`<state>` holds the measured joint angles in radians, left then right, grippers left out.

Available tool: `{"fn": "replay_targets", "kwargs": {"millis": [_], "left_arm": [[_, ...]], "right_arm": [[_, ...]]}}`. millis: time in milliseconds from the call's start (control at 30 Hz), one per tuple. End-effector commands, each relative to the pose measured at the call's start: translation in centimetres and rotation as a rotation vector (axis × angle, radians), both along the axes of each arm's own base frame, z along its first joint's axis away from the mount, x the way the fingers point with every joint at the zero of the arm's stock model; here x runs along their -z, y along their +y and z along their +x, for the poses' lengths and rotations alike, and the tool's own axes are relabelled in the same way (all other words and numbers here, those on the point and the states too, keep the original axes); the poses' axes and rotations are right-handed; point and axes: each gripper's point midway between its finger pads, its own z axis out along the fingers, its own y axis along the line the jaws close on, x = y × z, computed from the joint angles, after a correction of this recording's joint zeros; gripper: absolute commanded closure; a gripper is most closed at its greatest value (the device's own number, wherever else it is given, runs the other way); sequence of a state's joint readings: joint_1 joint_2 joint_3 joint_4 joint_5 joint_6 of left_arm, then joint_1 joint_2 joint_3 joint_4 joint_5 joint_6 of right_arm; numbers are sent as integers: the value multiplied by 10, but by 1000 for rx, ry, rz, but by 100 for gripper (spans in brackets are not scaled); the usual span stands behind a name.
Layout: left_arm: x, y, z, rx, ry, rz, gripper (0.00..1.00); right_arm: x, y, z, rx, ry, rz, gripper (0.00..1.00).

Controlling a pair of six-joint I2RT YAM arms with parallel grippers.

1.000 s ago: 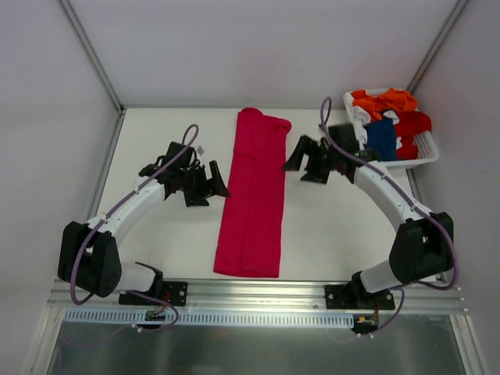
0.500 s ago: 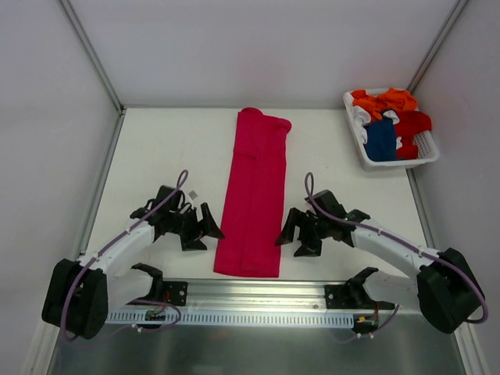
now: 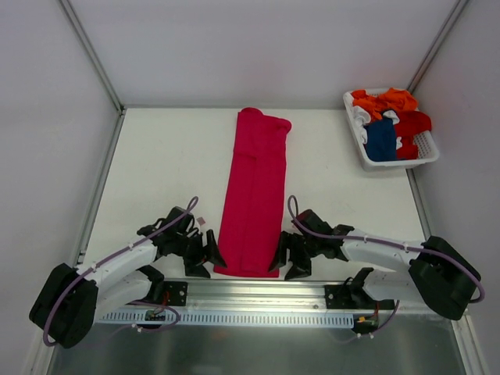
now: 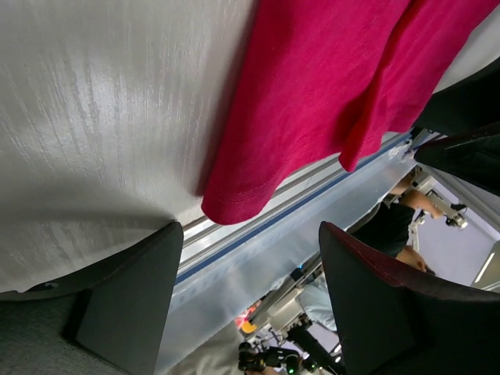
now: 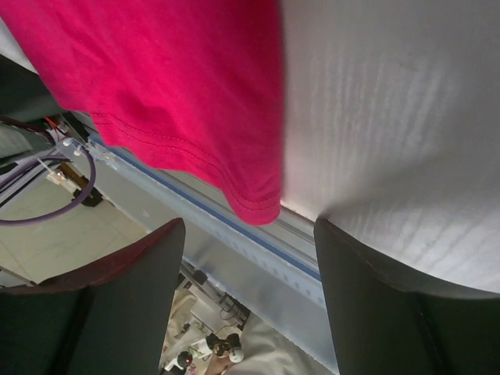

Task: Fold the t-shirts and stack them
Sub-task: Fold the tshirt

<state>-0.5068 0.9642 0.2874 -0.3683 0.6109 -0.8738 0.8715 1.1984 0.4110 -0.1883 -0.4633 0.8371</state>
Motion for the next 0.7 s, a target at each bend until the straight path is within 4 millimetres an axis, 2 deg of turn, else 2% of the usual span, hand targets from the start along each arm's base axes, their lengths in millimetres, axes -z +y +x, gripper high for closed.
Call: {"fn": "replay_targets", "kwargs": {"millis": [0, 200, 267, 467, 500, 667], "left_arm": [[11, 6, -2, -21, 7, 71, 28], [15, 11, 6, -28, -30, 114, 35], [16, 12, 11, -26, -51, 133, 44], [17, 13, 16, -4, -73, 154, 59], [17, 13, 17, -6, -77, 155, 65], [16, 12, 22, -18, -119, 144, 84]], "right_arm": [[8, 3, 3, 47, -3, -7, 31], [12, 9, 3, 39, -4, -5, 44], [11, 12, 3, 29, -13, -2, 49], [14, 12, 1, 24, -2, -16, 64], [14, 12, 1, 24, -2, -18, 70], [11, 13, 4, 26, -19, -16, 83]]}}
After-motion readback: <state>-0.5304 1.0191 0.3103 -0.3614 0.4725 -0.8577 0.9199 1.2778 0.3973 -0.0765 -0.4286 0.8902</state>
